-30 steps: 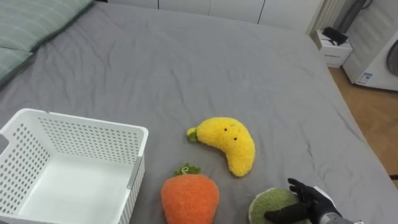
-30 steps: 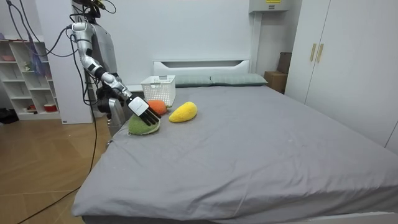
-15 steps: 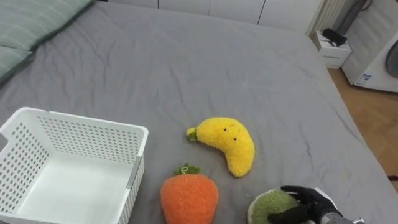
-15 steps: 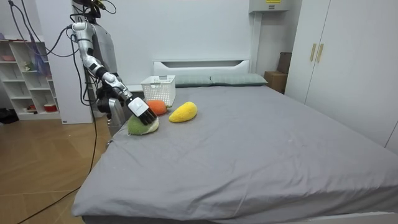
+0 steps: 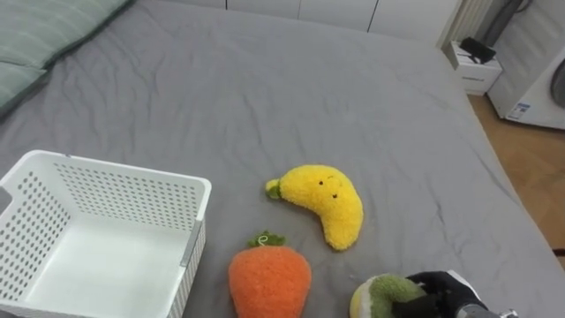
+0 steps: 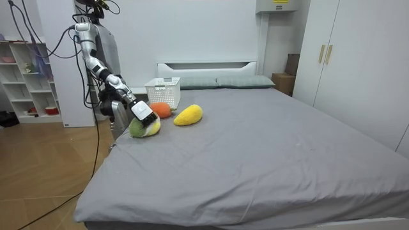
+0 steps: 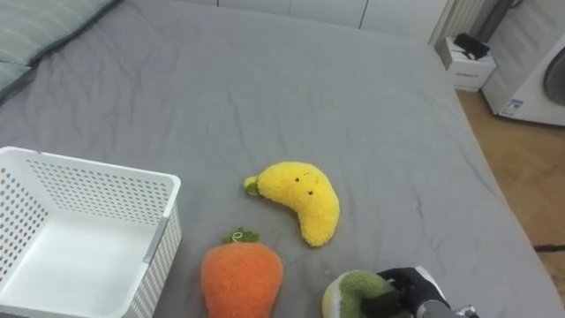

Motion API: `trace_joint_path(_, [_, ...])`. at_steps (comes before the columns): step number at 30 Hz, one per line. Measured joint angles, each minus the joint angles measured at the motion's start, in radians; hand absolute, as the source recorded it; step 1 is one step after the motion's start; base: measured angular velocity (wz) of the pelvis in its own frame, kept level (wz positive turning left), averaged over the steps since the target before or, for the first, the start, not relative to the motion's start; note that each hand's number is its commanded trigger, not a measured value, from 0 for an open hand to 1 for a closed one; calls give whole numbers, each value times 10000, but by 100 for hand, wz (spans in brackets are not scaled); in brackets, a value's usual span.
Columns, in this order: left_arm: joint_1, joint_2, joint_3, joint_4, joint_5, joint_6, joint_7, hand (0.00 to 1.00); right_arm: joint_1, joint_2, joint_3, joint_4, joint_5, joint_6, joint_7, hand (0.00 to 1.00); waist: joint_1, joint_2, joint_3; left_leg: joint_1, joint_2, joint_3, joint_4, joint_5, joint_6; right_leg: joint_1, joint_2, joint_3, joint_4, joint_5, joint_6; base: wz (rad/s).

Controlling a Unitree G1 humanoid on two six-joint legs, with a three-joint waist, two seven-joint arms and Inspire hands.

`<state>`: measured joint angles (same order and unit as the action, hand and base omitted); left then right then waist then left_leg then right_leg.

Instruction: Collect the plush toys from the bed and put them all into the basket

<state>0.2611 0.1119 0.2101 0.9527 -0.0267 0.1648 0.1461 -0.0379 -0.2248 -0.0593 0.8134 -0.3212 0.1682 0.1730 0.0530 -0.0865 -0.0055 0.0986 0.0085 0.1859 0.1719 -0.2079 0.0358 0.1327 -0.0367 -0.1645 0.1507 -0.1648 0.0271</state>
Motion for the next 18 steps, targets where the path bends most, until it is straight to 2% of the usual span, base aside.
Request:
trace_joint_path(3, [-38,1,-3,-16,-5,-2,-65,0,6,46,5,-564,-409,244,257,100,39,14,14,-38,-7,-2,2,0,1,-46,-3,-14,10,0,0,-1])
trace_joint_path(6, [-138,-25,-9,30,-6,-37,-104,0,3,60,-18,-1303,-537,264,272,100,33,84,62,-35,-25,-5,-5,2,3,-46,-10,-20,9,0,0,0])
trace_joint_path(9, [-272,-34,20,86,3,-47,-117,0,85,54,-14,-2952,-789,443,412,100,28,199,132,-60,-38,-9,-35,24,10,-93,-19,1,18,0,1,0])
trace_joint_path(12, [-373,-22,33,77,47,-53,-230,0,82,-59,-33,-4666,-722,435,411,100,34,229,111,-87,-54,-23,-57,34,7,-113,-17,-26,1,-2,3,1])
trace_joint_path(15, [-424,-31,31,0,203,-112,-295,0,61,-119,-34,-6199,-305,436,408,100,89,127,95,-115,-50,-37,-36,53,3,-138,-18,-31,1,-2,3,1])
trace_joint_path(18, [-472,-19,34,2,214,-141,-313,0,-250,-114,0,-6894,76,430,423,100,215,13,65,-160,-46,-60,-49,54,5,-151,-23,-44,5,-2,3,1])
